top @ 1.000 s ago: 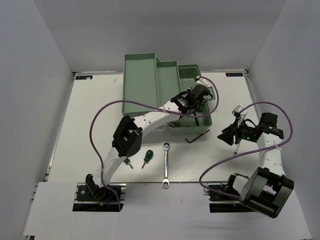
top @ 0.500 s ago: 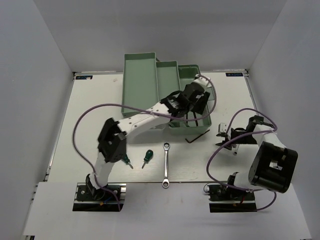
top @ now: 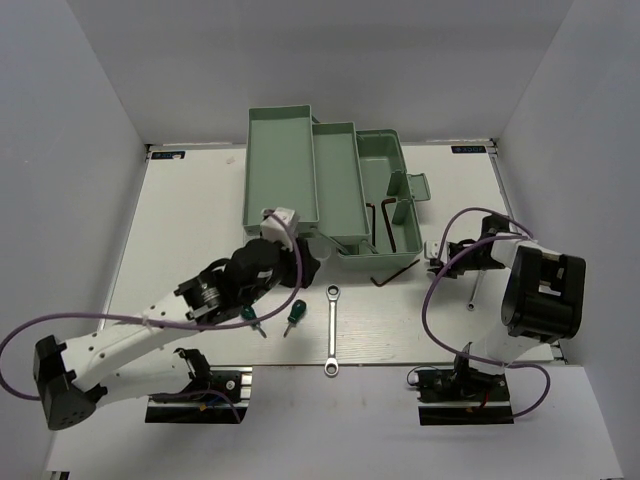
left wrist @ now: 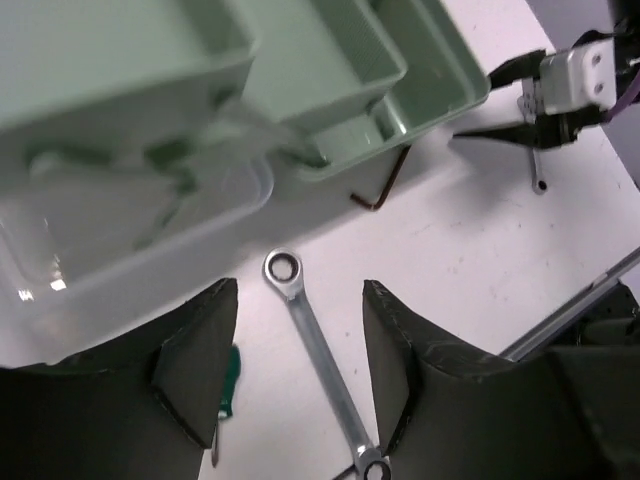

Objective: Sort the tools into containers

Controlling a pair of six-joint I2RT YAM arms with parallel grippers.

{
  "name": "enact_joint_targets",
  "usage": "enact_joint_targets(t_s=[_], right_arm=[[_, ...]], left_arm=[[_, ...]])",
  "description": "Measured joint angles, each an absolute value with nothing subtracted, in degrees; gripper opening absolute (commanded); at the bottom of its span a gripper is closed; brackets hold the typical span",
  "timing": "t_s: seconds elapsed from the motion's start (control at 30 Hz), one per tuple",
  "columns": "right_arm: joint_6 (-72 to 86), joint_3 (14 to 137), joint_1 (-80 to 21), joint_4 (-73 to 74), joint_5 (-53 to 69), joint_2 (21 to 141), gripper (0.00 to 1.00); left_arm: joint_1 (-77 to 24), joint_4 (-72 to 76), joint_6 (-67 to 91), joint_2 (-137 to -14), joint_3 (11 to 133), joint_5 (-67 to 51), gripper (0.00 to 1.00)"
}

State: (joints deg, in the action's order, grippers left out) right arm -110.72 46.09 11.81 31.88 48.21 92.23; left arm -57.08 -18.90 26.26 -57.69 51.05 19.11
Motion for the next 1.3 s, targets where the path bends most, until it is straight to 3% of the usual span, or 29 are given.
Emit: enact_joint_targets(t_s=[0.23, 0.4, 0.9, 1.3], right_arm=[[-108.9, 47.6, 10.0, 29.0, 48.0, 95.2, 0.49], [-109.7, 50.0, 8.7, 30.5, 48.1, 97.7, 0.47], [-105.1, 50.0, 6.1, 27.7, 48.8, 98.9, 0.41], [-111.1, 56.5, 5.9, 38.5, 49.0, 104.1, 0.34]], left_arm=[[-57.1, -23.2, 35.2, -44.4, 36.5, 19.3, 0.63], [-57.1, -25.6, 38.0, -39.5, 35.3, 19.6, 0.63], [-57.1, -27.0, 39.0, -40.1, 35.7, 20.4, 0.63], [-57.1, -27.3, 39.5, -39.7, 35.8, 20.5, 0.63]])
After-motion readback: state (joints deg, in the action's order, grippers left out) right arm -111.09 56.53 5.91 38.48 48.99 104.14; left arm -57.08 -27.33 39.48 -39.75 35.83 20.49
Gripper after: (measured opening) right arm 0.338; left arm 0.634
